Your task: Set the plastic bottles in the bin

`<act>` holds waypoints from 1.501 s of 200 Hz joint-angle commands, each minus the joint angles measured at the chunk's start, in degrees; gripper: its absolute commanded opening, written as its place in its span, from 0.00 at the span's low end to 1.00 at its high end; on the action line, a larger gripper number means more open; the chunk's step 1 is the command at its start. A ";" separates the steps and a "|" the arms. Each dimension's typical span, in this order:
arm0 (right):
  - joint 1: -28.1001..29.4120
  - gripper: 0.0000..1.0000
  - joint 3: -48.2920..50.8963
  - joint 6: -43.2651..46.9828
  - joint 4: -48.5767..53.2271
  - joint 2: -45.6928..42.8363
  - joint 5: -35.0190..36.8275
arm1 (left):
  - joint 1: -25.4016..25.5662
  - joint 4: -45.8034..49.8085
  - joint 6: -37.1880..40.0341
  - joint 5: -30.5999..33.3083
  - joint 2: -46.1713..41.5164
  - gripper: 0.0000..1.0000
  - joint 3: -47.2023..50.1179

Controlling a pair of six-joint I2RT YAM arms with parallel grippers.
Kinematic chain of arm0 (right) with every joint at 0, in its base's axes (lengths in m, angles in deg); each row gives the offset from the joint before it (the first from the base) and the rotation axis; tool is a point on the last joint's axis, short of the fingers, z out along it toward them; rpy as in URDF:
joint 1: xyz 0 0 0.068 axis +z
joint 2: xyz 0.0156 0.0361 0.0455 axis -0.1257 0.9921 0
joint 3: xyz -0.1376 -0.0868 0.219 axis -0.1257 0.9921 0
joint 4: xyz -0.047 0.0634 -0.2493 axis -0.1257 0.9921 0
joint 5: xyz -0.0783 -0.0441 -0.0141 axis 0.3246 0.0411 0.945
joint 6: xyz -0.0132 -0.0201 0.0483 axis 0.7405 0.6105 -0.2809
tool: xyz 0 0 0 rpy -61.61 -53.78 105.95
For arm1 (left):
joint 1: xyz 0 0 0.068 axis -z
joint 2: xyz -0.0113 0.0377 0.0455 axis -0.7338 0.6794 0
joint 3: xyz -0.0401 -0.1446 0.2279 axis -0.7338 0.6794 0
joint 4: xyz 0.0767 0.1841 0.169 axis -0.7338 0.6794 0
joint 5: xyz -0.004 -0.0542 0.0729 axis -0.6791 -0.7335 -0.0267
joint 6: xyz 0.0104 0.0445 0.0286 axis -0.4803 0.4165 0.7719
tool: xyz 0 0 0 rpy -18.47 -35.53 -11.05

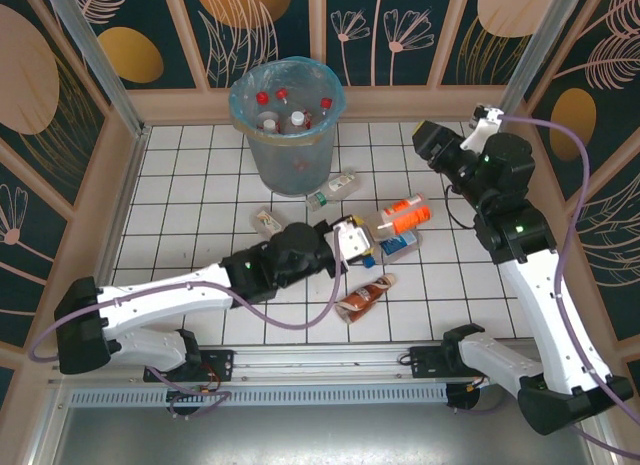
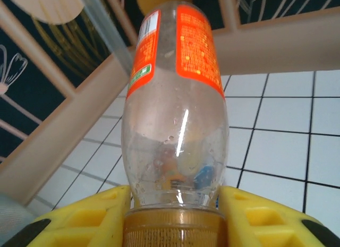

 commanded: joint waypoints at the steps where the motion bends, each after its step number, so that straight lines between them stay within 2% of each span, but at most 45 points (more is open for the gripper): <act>1: -0.43 0.49 1.76 -1.31 -8.75 0.71 -0.84 | -3.06 12.85 -3.32 2.04 -2.42 0.00 -8.88; 28: -0.53 0.49 5.83 -2.23 -10.53 -0.76 -0.04 | -8.19 20.88 -6.95 2.74 -2.05 0.00 -17.49; 50: -0.46 0.49 8.14 -3.25 -11.70 -1.45 -1.11 | -14.45 29.21 -9.92 3.87 1.49 0.00 -27.09; 72: -0.47 0.49 8.59 -3.43 -11.69 -1.07 -2.45 | -21.88 38.13 -12.06 4.19 8.26 0.00 -38.49; 100: -0.52 0.49 8.69 -3.72 -11.59 -0.25 -3.77 | -28.97 50.89 -13.02 4.61 19.36 0.00 -56.77; 144: -0.52 0.49 10.05 -3.77 -12.30 0.39 -5.88 | -37.65 60.27 -14.95 5.12 32.13 0.00 -73.11; 194: -0.48 0.50 11.19 -3.54 -12.22 0.86 -7.27 | -40.75 62.66 -14.69 3.30 40.05 0.10 -77.59; 222: -0.46 0.51 11.42 -3.79 -12.45 0.93 -7.94 | -40.99 60.55 -14.28 4.72 40.13 0.47 -78.16; 235: -0.52 0.51 11.45 -3.95 -12.42 0.94 -8.03 | -41.06 59.03 -14.42 4.64 39.24 0.56 -77.96; 253: -0.50 0.51 11.84 -4.35 -12.64 0.95 -8.21 | -41.01 56.27 -14.80 4.40 37.38 0.61 -76.27; 300: -0.44 0.51 12.29 -5.11 -12.66 1.59 -9.28 | -41.01 50.79 -14.77 5.14 33.82 0.61 -71.61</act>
